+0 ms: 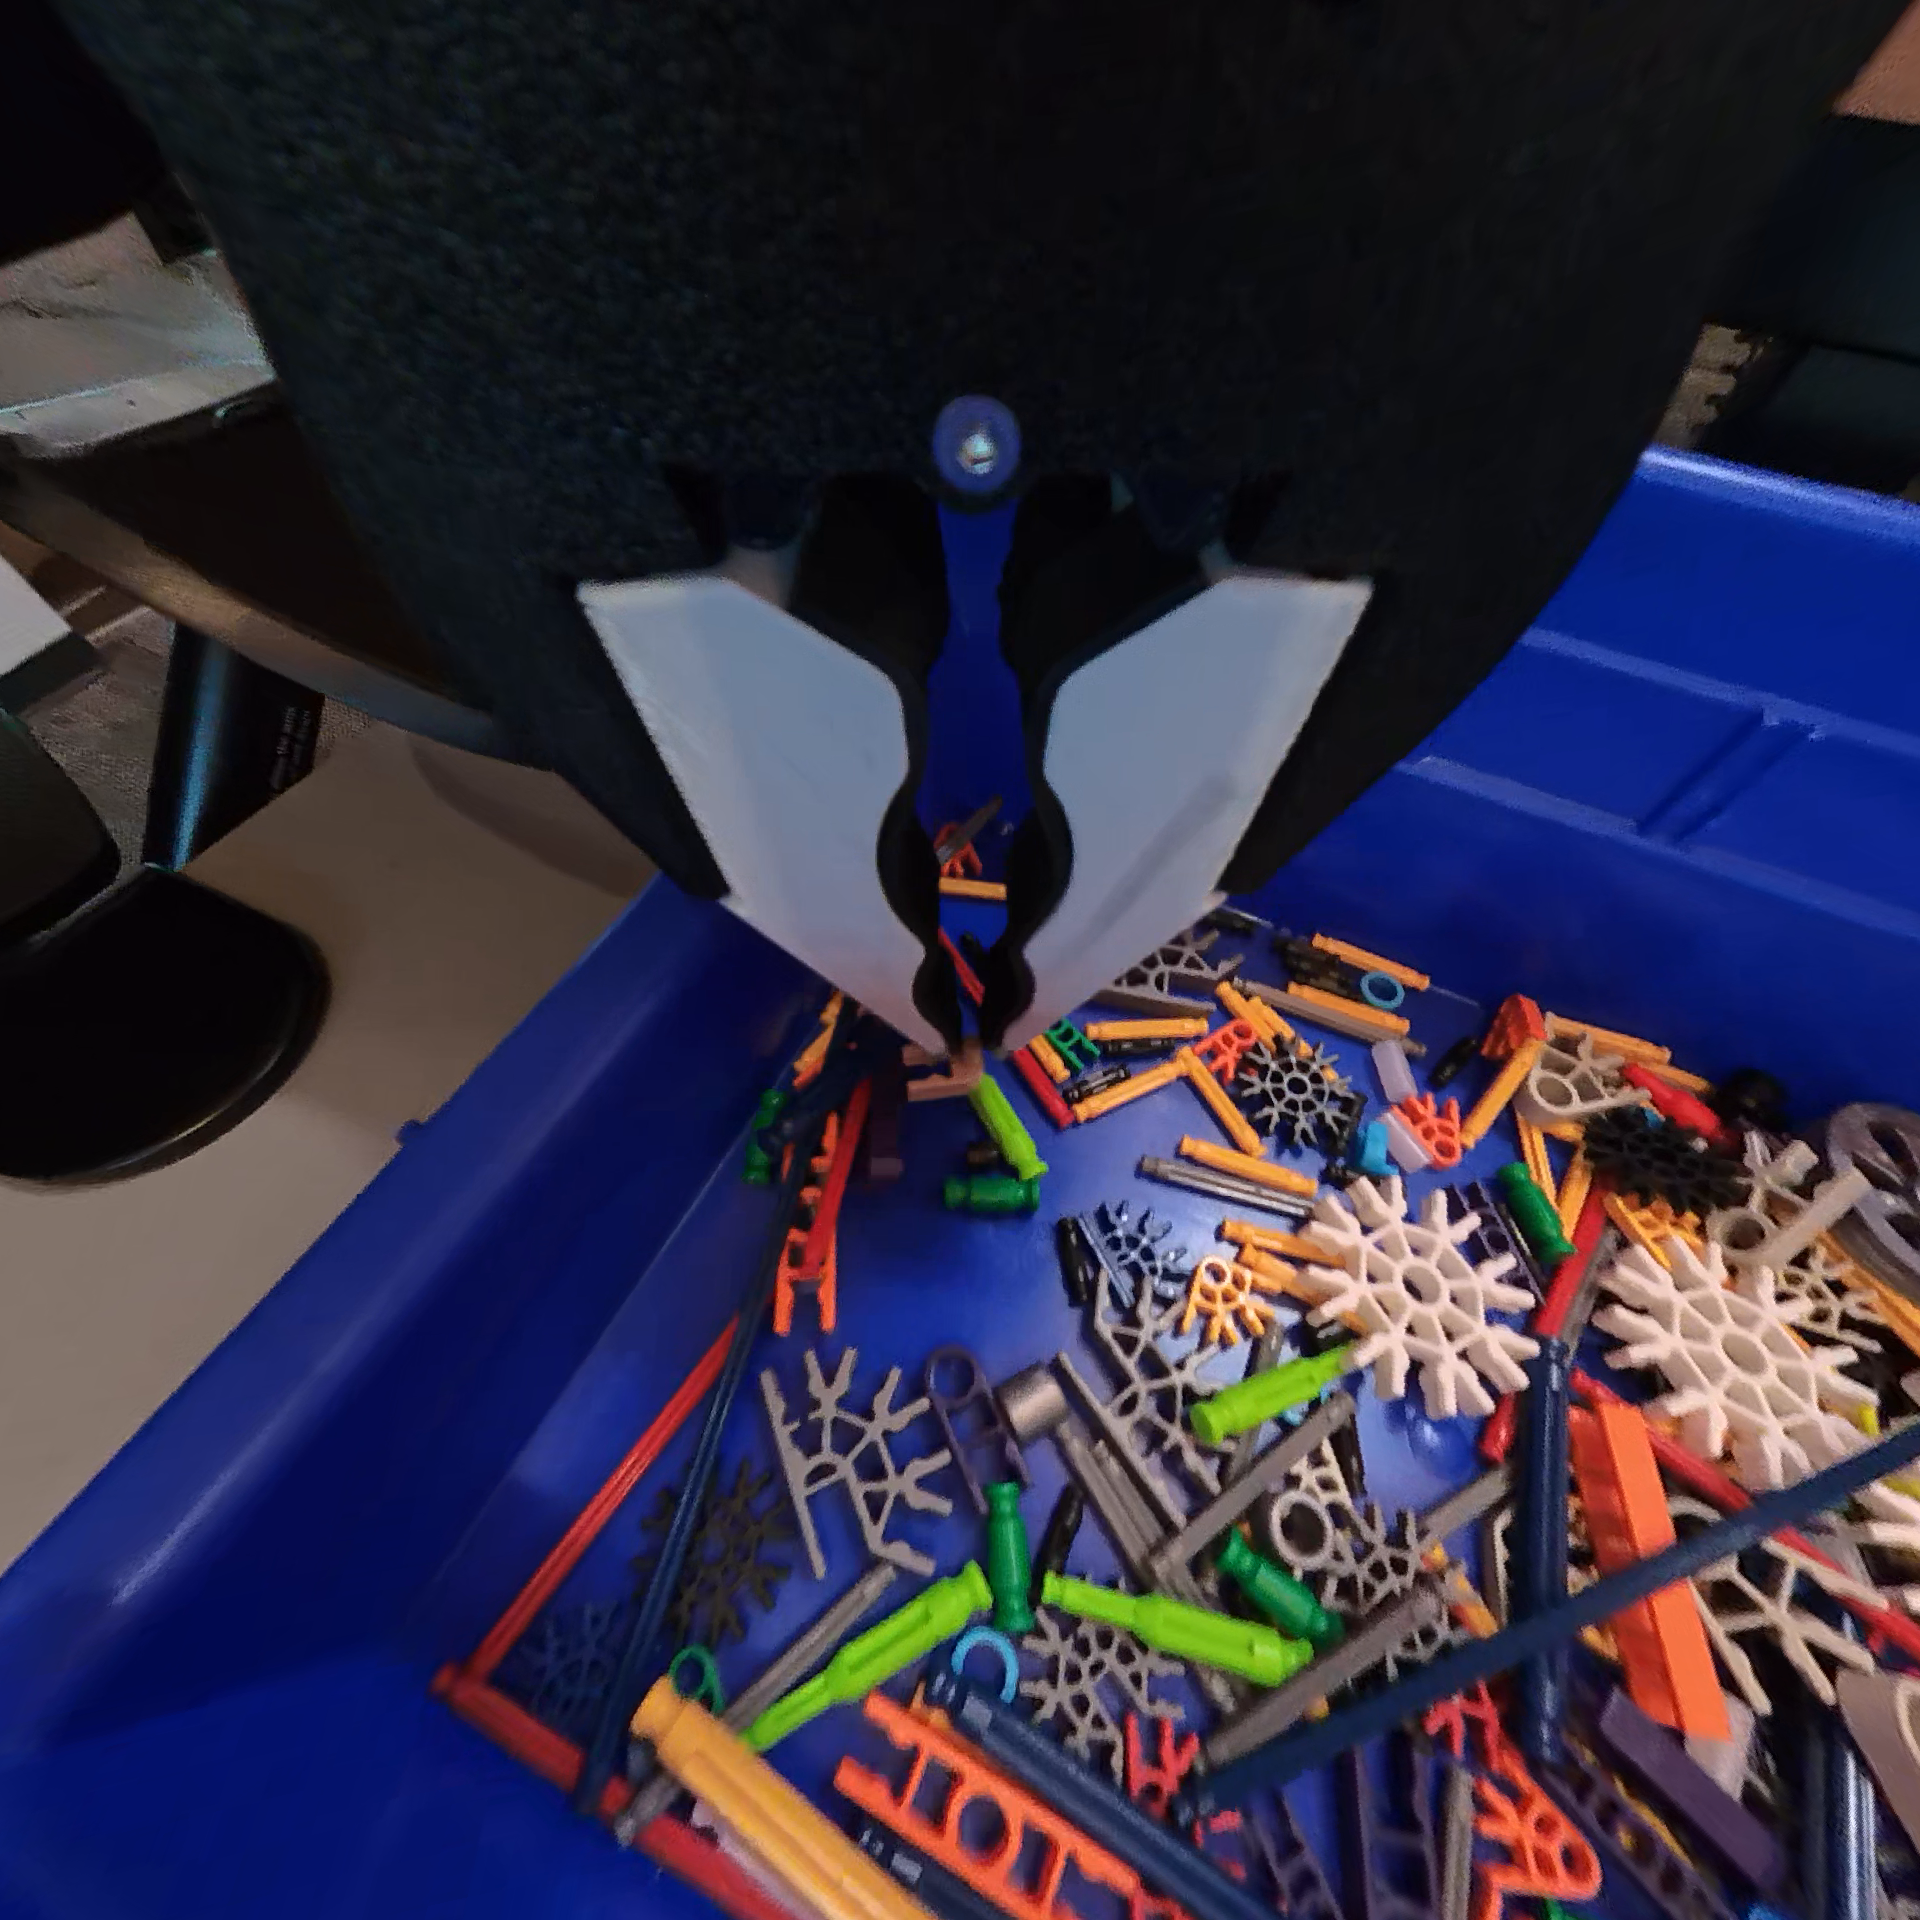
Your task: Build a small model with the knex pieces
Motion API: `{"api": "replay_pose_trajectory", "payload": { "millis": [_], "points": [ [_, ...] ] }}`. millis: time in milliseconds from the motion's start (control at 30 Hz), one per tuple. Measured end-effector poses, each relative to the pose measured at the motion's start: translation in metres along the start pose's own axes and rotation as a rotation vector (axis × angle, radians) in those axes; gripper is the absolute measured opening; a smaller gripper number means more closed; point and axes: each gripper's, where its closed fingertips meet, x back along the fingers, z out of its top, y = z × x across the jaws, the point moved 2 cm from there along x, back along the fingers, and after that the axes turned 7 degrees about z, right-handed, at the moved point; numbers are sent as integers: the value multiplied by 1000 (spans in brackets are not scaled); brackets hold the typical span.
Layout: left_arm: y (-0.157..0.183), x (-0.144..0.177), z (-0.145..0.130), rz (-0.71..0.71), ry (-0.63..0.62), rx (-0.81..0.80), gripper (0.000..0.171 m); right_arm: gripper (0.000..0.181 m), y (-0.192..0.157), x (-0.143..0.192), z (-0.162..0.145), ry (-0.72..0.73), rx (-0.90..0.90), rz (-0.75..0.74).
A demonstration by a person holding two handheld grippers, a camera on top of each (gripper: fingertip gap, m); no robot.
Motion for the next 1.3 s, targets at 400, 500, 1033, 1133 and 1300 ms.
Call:
{"api": "replay_pose_trajectory", "payload": {
  "millis": [400, 500, 1033, 1133, 1300],
  "points": [
    [-20, 22, 7, 112, 71, 9, 13, 39, 1, 1, 1, 7, -9, 4],
    [-26, 26, 18, 132, 106, -9, 14, 39, 1, 1, 1, 10, -15, 6],
    [-30, -5, 59, 83, 139, -146, 17, 39, 4, 7, 7, 77, -60, 33],
    [-30, -10, 55, 76, 121, -149, 15, 39, 5, 8, 9, 94, -69, 35],
    [-28, -10, 34, 55, 41, -116, 2, 39, 6, 10, 11, 112, -82, 34]
  ]
}}
